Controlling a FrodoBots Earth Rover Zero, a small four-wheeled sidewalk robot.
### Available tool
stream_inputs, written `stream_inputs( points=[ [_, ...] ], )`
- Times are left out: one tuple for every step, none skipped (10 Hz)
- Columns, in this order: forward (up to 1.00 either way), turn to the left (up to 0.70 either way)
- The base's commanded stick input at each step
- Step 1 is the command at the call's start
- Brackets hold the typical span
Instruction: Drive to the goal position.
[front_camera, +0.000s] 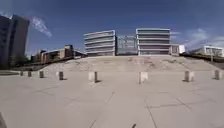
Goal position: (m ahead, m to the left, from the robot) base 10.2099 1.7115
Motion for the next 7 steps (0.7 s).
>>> stream_inputs(
  points=[
    [0.44, -0.01],
    [0.44, -0.01],
    [0.44, -0.01],
    [0.44, -0.01],
    [0.44, -0.01],
    [0.44, -0.01],
    [0.45, -0.01]
  ],
)
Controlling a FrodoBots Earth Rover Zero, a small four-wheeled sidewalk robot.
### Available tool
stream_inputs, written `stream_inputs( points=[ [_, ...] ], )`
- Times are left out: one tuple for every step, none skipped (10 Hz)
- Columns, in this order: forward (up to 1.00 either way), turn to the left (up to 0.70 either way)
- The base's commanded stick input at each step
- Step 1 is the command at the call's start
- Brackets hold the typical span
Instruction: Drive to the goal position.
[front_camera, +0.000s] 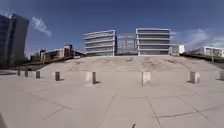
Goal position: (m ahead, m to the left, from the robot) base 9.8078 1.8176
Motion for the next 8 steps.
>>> stream_inputs(
  points=[
    [0.45, -0.01],
    [0.44, -0.01],
    [0.44, -0.01],
    [0.44, -0.01],
    [0.44, -0.01],
    [0.45, -0.01],
    [0.44, -0.01],
    [0.44, -0.01]
  ],
)
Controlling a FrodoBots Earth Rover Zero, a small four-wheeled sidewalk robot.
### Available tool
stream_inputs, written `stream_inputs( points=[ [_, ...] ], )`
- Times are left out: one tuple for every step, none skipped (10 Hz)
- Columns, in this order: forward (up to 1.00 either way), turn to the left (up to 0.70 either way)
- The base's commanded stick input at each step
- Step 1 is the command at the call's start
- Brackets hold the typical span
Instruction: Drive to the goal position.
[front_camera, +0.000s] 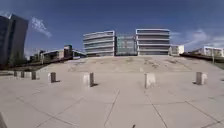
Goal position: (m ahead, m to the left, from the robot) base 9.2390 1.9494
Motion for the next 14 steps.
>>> stream_inputs(
  points=[
    [0.44, -0.01],
    [0.44, -0.01],
    [0.44, -0.01],
    [0.44, -0.01],
    [0.44, -0.01],
    [0.44, -0.01],
    [0.45, -0.01],
    [0.44, -0.01],
    [0.45, -0.01],
    [0.45, -0.01],
    [0.44, -0.01],
    [0.44, -0.01],
    [0.44, -0.01],
    [0.44, -0.01]
  ],
)
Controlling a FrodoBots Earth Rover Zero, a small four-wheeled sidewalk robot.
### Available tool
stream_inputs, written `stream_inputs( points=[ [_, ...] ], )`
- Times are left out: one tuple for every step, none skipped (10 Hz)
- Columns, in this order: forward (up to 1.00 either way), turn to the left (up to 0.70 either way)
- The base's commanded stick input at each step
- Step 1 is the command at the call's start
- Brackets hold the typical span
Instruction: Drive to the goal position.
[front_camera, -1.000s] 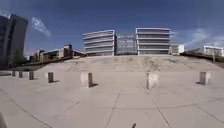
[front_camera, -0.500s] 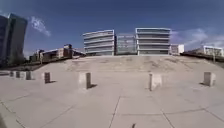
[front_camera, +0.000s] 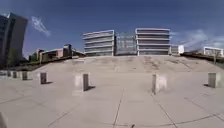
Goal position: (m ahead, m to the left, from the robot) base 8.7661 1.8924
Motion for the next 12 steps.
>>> stream_inputs(
  points=[
    [0.44, -0.01],
    [0.44, -0.01],
    [0.44, -0.01],
    [0.45, -0.01],
    [0.44, -0.01],
    [0.44, -0.01],
    [0.44, -0.01],
    [0.44, -0.01],
    [0.44, -0.01],
    [0.44, -0.01],
    [0.44, -0.01],
    [0.45, -0.01]
  ],
)
